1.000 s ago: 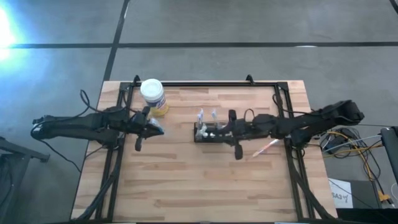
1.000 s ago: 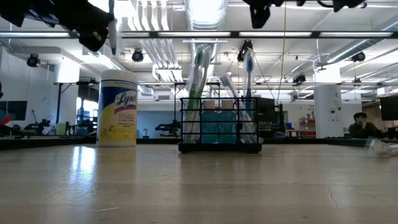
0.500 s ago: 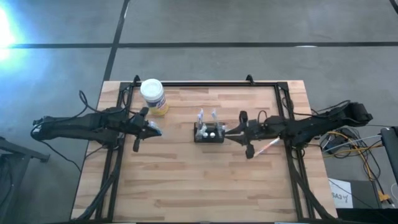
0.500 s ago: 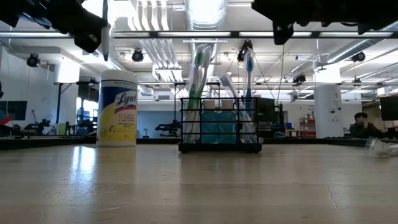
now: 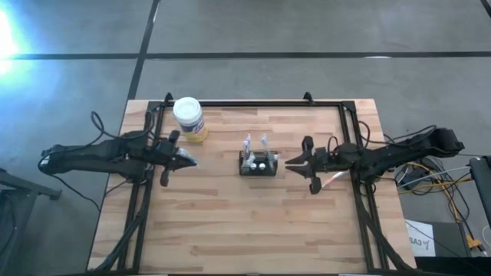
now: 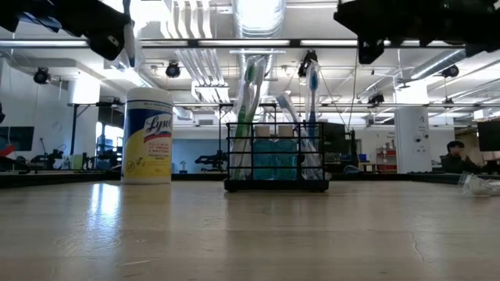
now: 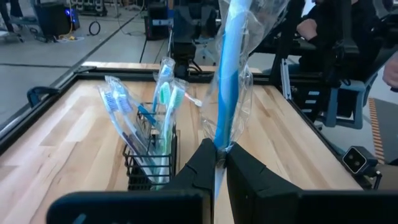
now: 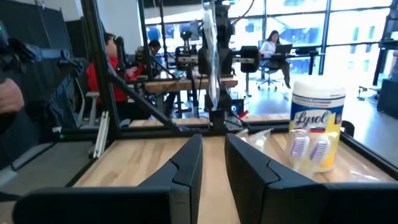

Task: Pick & Place toothbrushing station
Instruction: Put the blue toothbrush into the wire organizer

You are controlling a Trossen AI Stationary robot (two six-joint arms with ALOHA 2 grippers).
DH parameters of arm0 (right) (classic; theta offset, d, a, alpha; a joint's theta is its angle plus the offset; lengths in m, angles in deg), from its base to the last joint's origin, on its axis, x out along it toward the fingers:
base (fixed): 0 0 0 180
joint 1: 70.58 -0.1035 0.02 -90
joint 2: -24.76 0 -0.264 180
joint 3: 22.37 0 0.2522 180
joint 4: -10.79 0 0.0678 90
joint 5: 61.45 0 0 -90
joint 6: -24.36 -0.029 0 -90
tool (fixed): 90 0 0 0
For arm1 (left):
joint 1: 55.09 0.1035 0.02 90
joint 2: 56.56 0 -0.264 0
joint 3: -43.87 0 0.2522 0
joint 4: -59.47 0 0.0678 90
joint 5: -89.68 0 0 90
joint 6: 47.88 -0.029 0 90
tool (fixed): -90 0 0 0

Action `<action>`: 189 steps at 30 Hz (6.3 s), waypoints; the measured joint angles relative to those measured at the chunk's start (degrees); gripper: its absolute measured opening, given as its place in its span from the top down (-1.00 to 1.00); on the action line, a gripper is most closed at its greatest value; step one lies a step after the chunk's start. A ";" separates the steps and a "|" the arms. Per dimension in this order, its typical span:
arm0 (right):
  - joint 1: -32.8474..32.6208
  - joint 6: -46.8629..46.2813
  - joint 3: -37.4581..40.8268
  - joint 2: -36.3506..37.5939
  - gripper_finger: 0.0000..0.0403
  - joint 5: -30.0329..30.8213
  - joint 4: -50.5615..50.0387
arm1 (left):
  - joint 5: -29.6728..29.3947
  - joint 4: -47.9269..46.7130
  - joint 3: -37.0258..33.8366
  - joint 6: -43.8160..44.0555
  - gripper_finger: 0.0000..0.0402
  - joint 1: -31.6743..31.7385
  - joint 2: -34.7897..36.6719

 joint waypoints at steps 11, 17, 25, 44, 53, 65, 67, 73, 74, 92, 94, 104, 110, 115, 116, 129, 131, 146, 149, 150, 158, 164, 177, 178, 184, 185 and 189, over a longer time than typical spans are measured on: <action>2.47 -4.04 9.15 3.88 0.67 0.48 11.25 | 0.00 -1.83 0.00 0.06 0.90 0.00 2.67; 2.66 -4.67 12.15 4.55 0.67 0.48 17.34 | -0.01 -1.68 0.08 0.10 0.90 0.02 2.87; 2.61 -1.12 7.48 3.62 0.67 0.44 13.26 | -0.31 4.19 0.08 0.58 0.90 0.02 0.58; 2.59 2.59 -8.58 -3.30 0.67 0.42 0.39 | -2.00 9.70 17.13 -8.64 0.91 0.00 -16.55; 2.59 2.41 -11.38 -5.41 0.60 5.06 0.37 | 1.33 9.86 24.71 -8.77 0.91 -0.55 -30.29; 2.57 0.91 -15.55 -8.59 -0.03 8.07 -0.01 | 1.62 12.29 32.41 -8.78 0.91 -2.55 -44.02; 2.59 0.86 -16.56 -9.68 -0.11 8.07 -0.02 | 1.60 12.52 33.64 -8.73 0.91 -2.54 -45.64; 2.57 2.70 -21.00 -13.69 -0.24 7.77 -2.99 | 1.57 12.17 36.05 -8.69 0.91 -2.64 -49.41; 2.59 3.25 -21.90 -14.35 -0.25 7.20 -3.74 | 1.58 12.03 36.36 -8.69 0.91 -2.64 -49.76; 2.59 6.69 -33.66 -25.05 -0.32 -1.70 -8.06 | 1.53 12.09 36.68 -8.67 0.91 -2.60 -50.69; 2.59 6.70 -35.62 -26.23 -0.32 -1.70 -9.82 | 1.63 12.00 36.65 -8.67 0.91 -2.60 -50.69; 2.47 6.50 -39.99 -27.02 -0.13 -2.73 -16.32 | 1.46 10.92 36.57 -8.65 0.91 -2.58 -50.61; 2.45 6.51 -39.87 -27.27 0.24 -3.13 -16.70 | 1.23 10.93 36.57 -8.65 0.91 -2.58 -50.61; 2.44 8.36 -39.90 -27.32 0.76 -3.37 -17.34 | 1.07 10.78 36.52 -7.88 0.91 -2.58 -50.61; 2.43 8.35 -39.87 -27.23 0.86 -3.58 -17.48 | 1.00 10.71 36.52 -7.73 0.89 -2.58 -50.62; 2.50 6.84 -38.83 -21.70 0.92 -5.70 -19.40 | 1.55 0.66 36.52 -7.46 0.36 -2.64 -44.31; 2.50 6.18 -38.57 -20.27 0.92 -5.68 -21.89 | 1.57 -4.80 36.52 -8.05 0.31 -2.64 -41.95; 1.69 3.64 -36.17 -13.53 0.93 -5.70 -27.05 | 1.55 -5.29 14.36 -9.77 0.96 -3.30 -13.18; 1.69 2.81 -35.68 -13.09 0.93 -5.68 -27.20 | 1.49 -2.77 7.13 -9.09 0.98 -3.30 -6.00; 1.69 2.76 -35.58 -13.05 0.93 -5.68 -27.10 | 1.08 -2.03 4.94 -8.21 0.98 -3.30 -3.99; 1.69 2.75 -35.13 -12.14 0.92 -5.68 -28.31 | 0.42 7.58 -8.87 -0.84 0.98 -3.32 10.25; 1.69 2.74 -31.71 -7.39 0.90 -3.91 -28.68 | 0.44 7.66 -14.26 -0.22 0.98 -3.32 17.73; 1.69 -1.23 -15.08 15.04 0.90 -2.27 -27.74 | 0.44 6.81 -18.38 0.63 0.97 -3.32 23.74; 1.69 -1.81 -13.97 16.76 0.90 -1.84 -27.68 | 0.44 6.97 -18.58 0.63 0.96 -3.32 23.73; 1.69 -2.12 -7.47 26.67 0.89 -1.04 -27.72 | 1.21 8.19 -20.49 1.09 0.94 -3.32 23.76; 1.69 -2.13 -6.39 28.18 0.89 -0.99 -27.73 | 1.34 8.72 -20.88 1.83 0.95 -3.32 23.75; 1.69 -2.15 -2.02 34.33 0.89 -0.64 -27.80 | 1.55 8.50 -21.97 3.31 0.98 -3.32 23.75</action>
